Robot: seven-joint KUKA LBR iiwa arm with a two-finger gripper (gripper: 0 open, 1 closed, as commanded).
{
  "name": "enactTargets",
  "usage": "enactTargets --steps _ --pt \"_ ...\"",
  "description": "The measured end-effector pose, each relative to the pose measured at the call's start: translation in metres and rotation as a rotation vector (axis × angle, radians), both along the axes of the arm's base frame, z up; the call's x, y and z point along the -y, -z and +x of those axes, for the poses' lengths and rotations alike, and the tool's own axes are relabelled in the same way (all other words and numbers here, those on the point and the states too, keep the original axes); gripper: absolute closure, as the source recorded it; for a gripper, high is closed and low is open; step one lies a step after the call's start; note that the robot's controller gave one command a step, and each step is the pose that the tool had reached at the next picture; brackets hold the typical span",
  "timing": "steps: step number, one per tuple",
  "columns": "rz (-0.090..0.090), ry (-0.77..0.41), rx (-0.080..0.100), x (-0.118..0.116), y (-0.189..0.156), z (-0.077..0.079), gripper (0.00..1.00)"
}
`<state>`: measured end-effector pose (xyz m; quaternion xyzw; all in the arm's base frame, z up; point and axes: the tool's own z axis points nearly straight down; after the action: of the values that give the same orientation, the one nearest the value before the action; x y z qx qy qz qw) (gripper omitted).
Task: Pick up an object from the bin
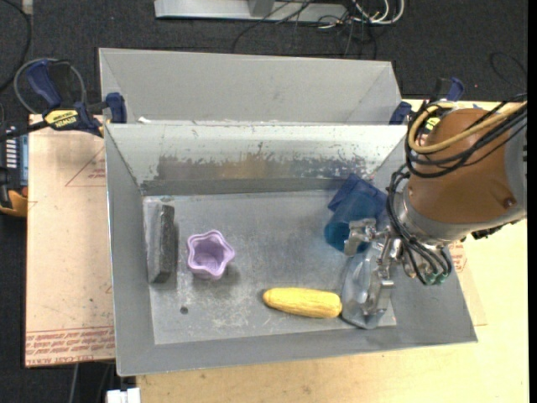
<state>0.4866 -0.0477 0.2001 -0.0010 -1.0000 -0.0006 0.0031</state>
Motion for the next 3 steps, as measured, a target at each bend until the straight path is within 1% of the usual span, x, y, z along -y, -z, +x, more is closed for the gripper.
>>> enactTargets --steps 1,2,3 --pt "-0.001 -0.002 0.007 0.0 -0.003 0.002 0.0" --pt "0.0 0.056 0.005 -0.047 0.058 -0.003 0.0" --pt "-0.002 0.073 0.017 -0.056 0.062 -0.008 0.0"
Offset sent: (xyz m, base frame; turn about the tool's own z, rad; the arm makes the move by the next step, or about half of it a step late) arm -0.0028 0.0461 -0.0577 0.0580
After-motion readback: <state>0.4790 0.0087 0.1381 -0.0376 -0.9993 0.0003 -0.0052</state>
